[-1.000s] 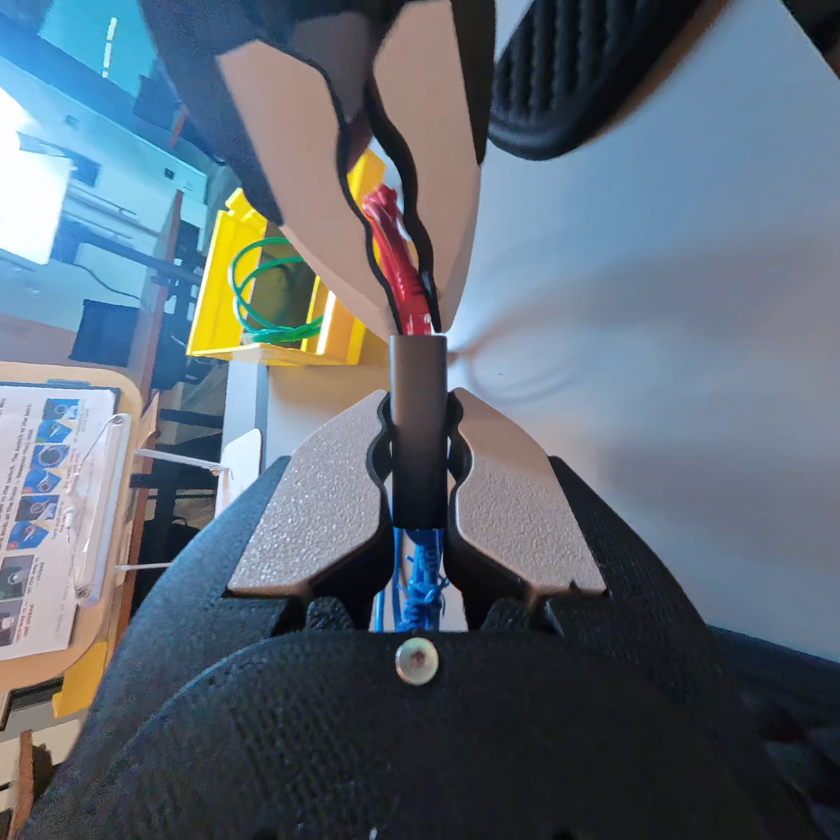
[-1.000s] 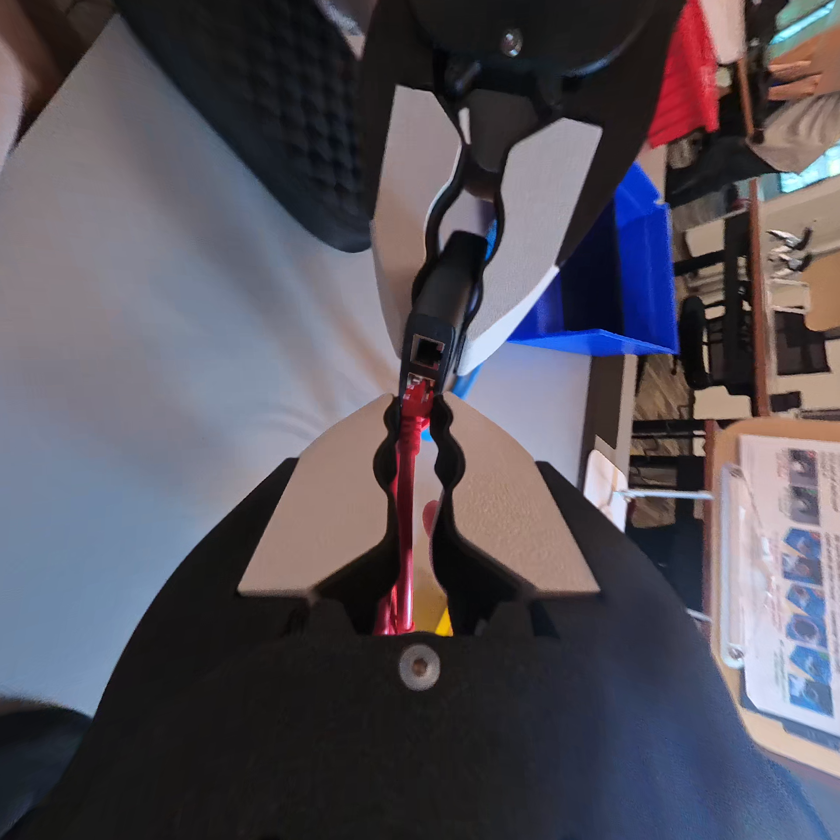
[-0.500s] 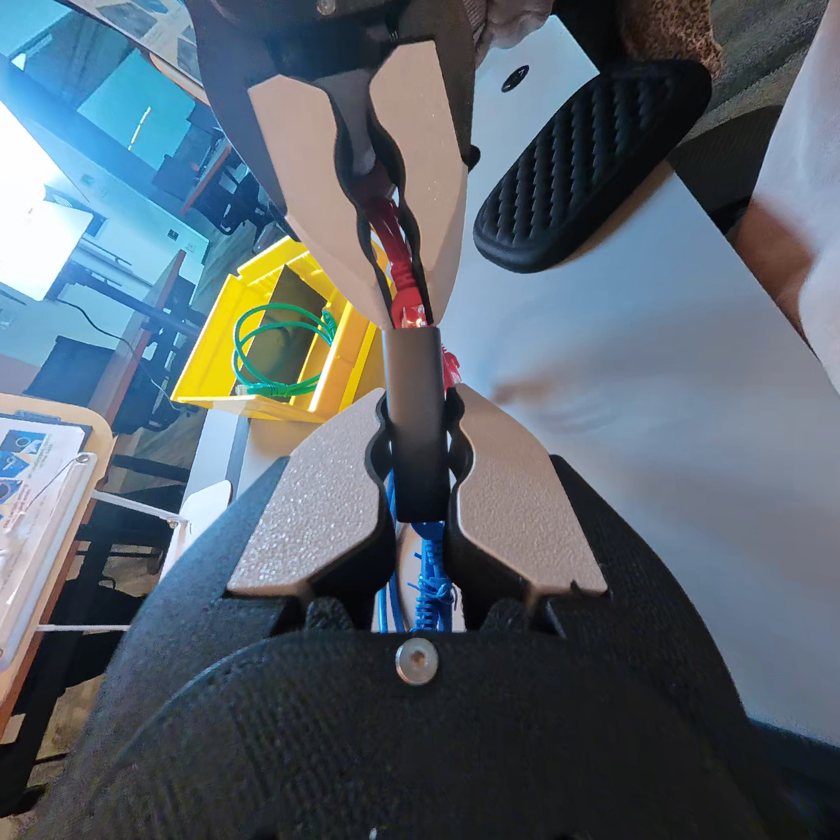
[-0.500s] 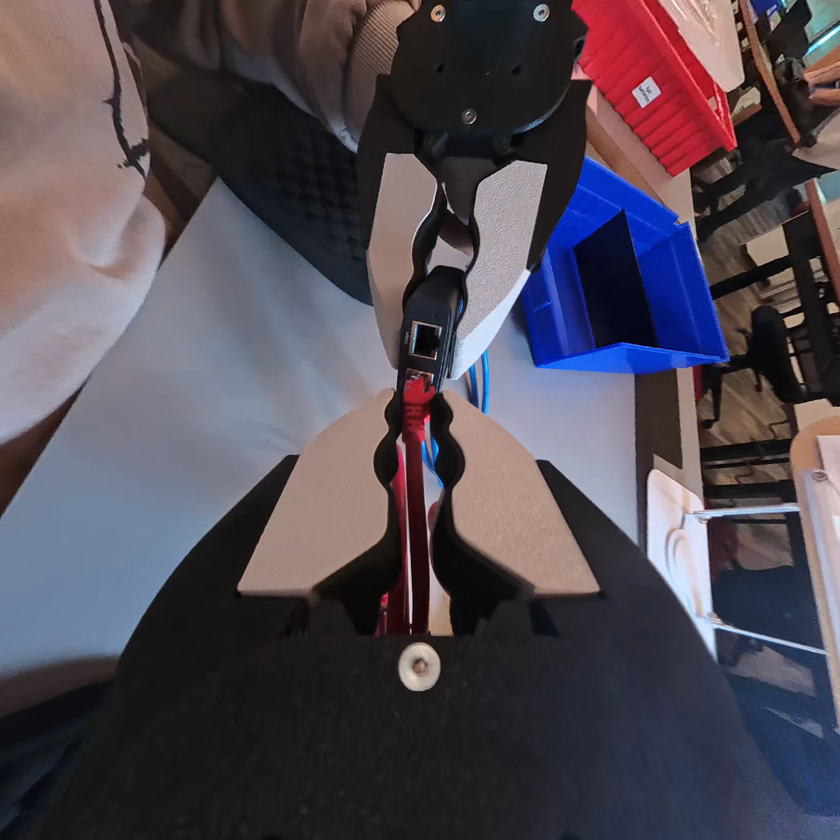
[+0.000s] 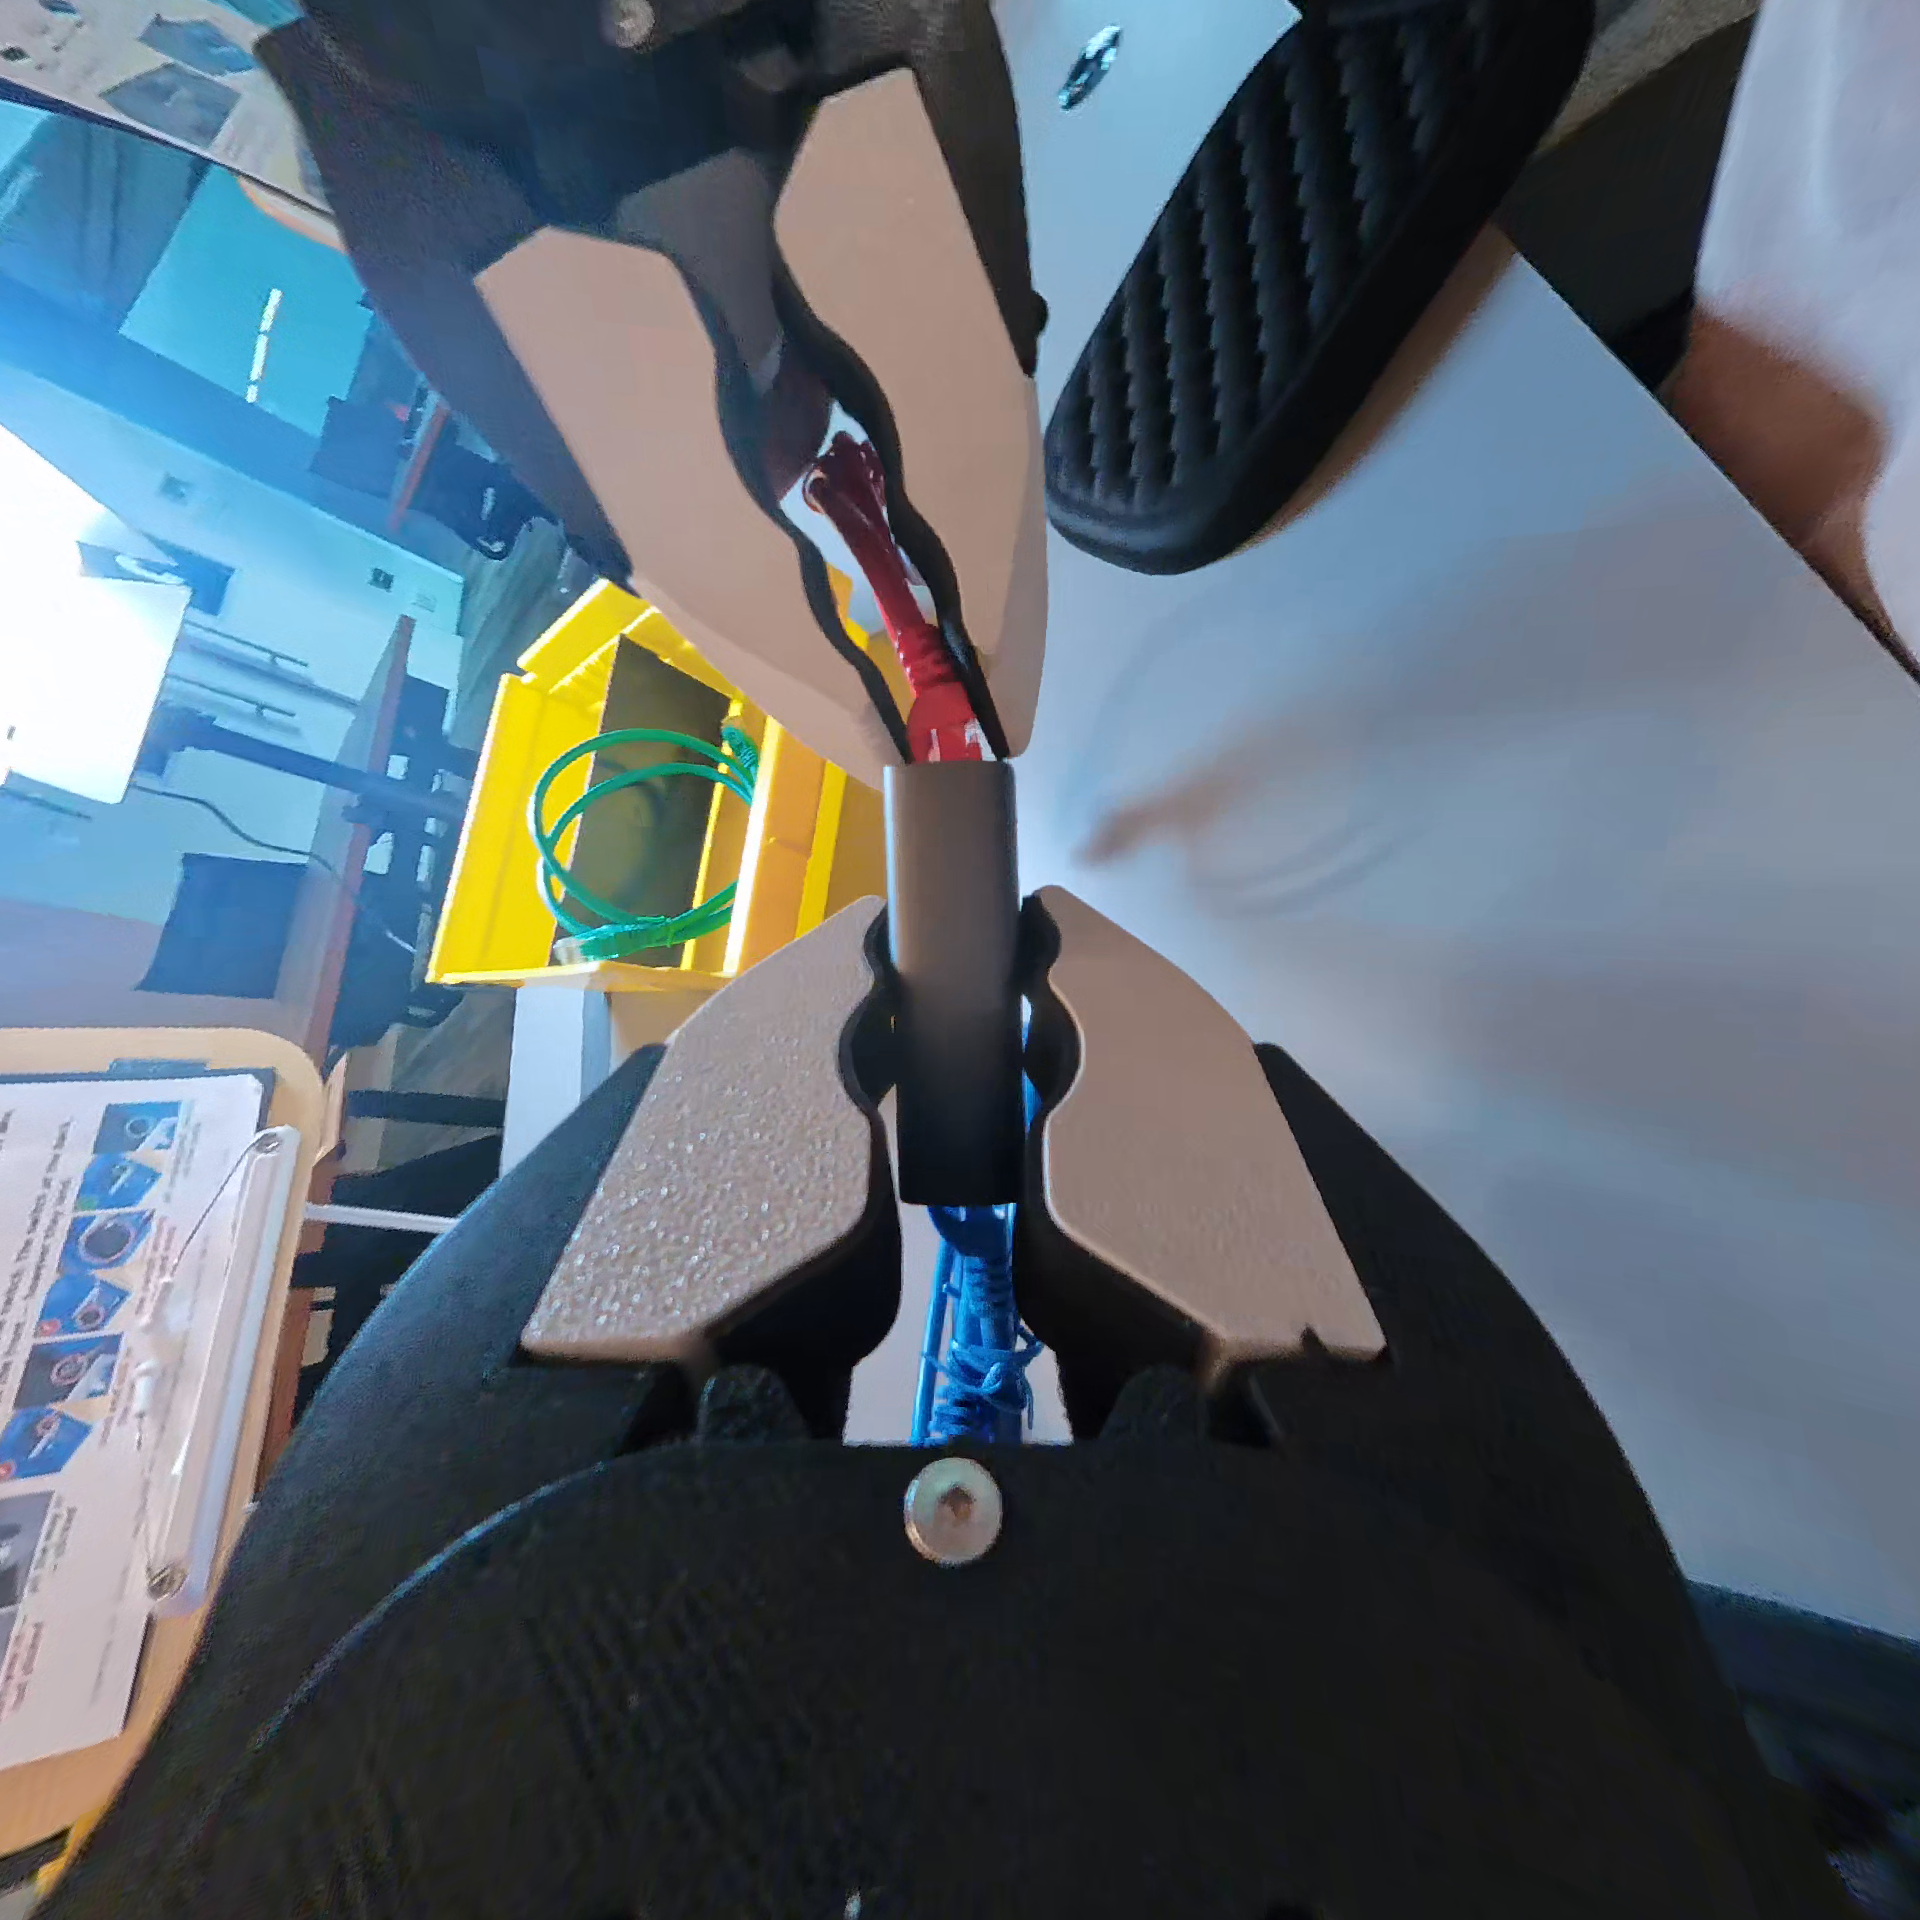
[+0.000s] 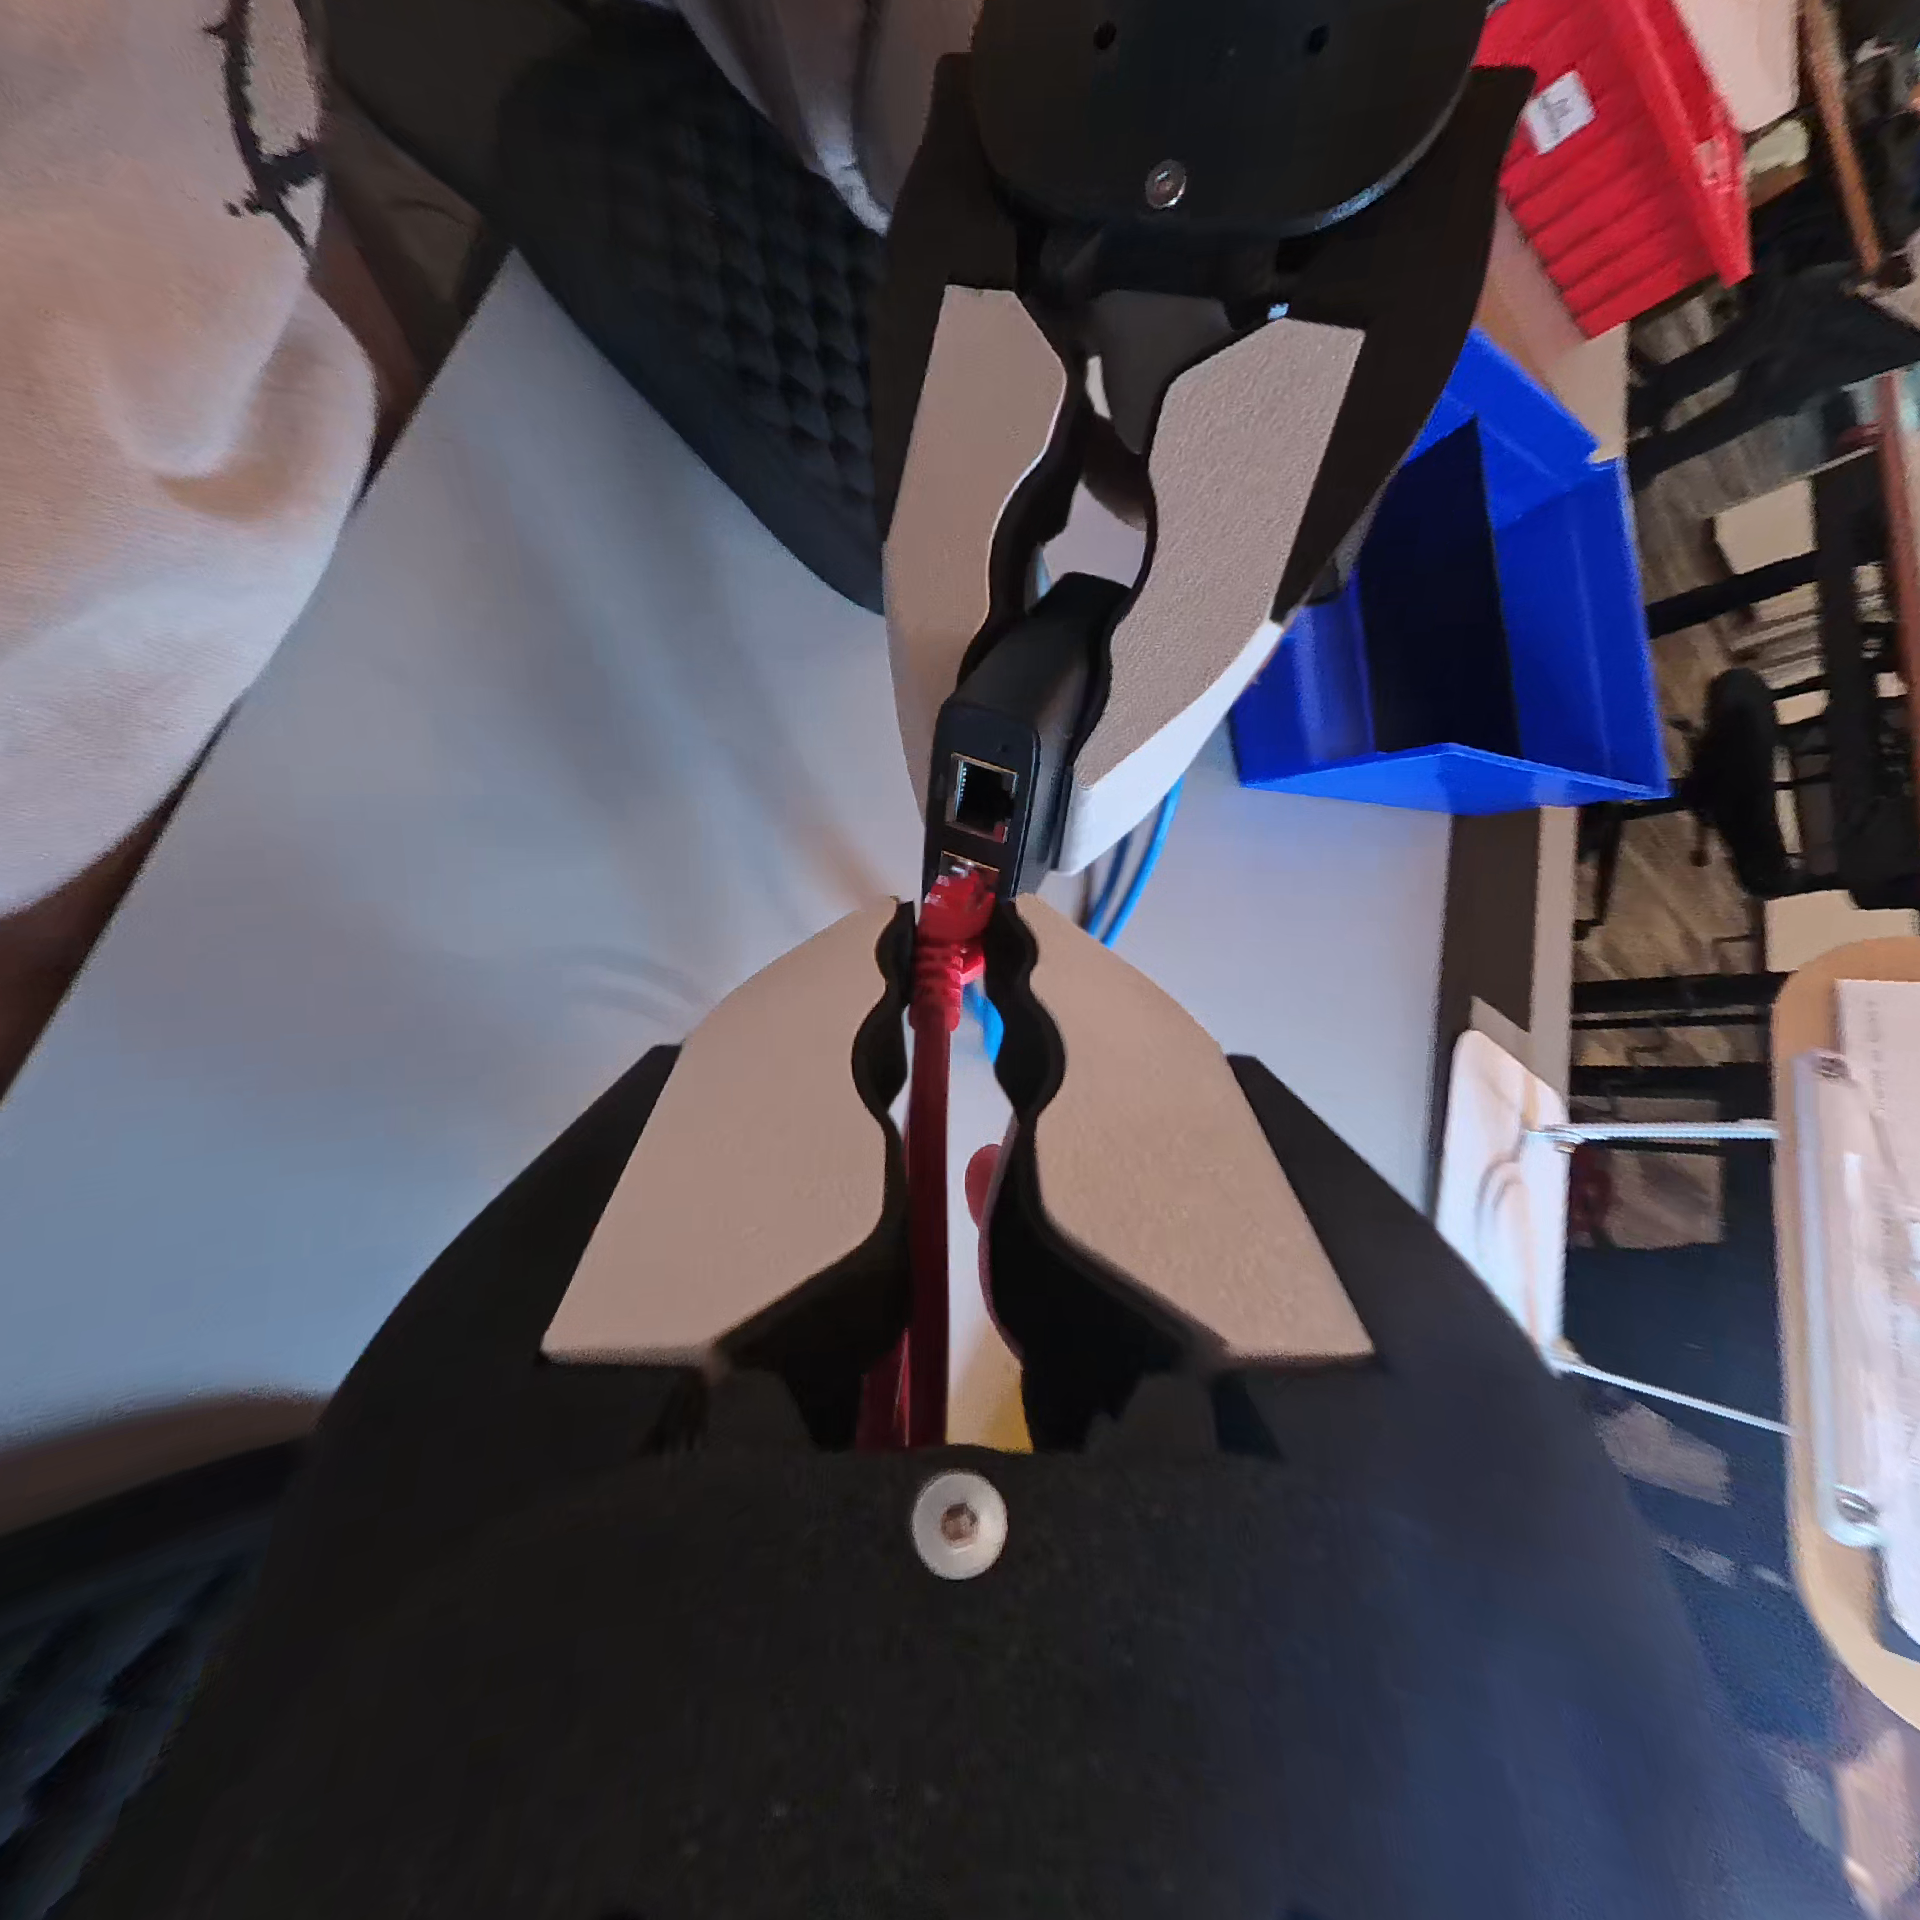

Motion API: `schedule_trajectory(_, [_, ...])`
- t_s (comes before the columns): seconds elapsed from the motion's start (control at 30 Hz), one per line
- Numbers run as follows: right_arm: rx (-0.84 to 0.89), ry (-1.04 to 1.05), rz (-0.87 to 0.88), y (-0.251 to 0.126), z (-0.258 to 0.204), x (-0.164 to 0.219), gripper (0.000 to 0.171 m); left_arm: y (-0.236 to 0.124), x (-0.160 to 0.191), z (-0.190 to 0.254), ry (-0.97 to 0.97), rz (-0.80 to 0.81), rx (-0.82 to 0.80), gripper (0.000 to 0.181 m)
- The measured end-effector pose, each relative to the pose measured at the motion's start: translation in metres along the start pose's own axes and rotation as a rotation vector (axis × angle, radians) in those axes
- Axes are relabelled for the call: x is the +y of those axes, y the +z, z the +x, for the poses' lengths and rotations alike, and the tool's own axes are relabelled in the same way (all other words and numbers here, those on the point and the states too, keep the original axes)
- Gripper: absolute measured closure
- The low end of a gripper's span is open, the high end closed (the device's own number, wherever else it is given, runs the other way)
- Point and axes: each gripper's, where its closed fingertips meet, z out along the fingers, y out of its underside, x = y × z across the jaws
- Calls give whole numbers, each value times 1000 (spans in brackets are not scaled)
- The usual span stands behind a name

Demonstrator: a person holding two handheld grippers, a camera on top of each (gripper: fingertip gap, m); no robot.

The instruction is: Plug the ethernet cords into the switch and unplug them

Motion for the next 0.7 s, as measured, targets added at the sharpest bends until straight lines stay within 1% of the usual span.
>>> schedule_trajectory(0.13, [-116, 105, 53, 0, -14, -2, 158, 3, -2, 13, -12, 39, 75, 159])
schedule_trajectory(0.3, [-168, 230, 151, -9, -15, -9, 158, 2, -10, 14, -101, 135, 86, 158])
schedule_trajectory(0.33, [-175, 230, 155, -11, -17, -8, 158, 3, 2, 12, -98, 88, 66, 159])
schedule_trajectory(0.37, [-297, 263, 238, -23, -31, -21, 159, 1, 38, 2, -98, -54, -5, 159])
schedule_trajectory(0.4, [-298, 318, 313, -37, -29, -33, 159, -8, 59, -5, -199, -61, -32, 159])
schedule_trajectory(0.43, [-149, 230, 225, -36, -18, -18, 159, -17, 43, -6, -263, 49, -23, 160])
schedule_trajectory(0.47, [-61, 198, 194, -33, -8, -8, 159, -21, 16, -9, -192, 101, -49, 160])
schedule_trajectory(0.5, [-76, 236, 186, -30, -5, -4, 159, -22, -2, -16, -120, 107, -85, 160])
schedule_trajectory(0.53, [-70, 242, 162, -29, 1, -2, 159, -22, -4, -25, -95, 81, -114, 160])
schedule_trajectory(0.57, [-30, 234, 165, -34, 11, -3, 158, -23, 5, -35, -81, 35, -154, 159])
schedule_trajectory(0.6, [20, 231, 194, -43, 24, -6, 158, -26, 14, -44, -92, 24, -190, 160])
schedule_trajectory(0.67, [135, 270, 248, -68, 51, -6, 158, -36, 24, -53, -169, 62, -223, 160])
schedule_trajectory(0.7, [194, 289, 255, -80, 64, -2, 158, -39, 30, -56, -177, 57, -248, 160])
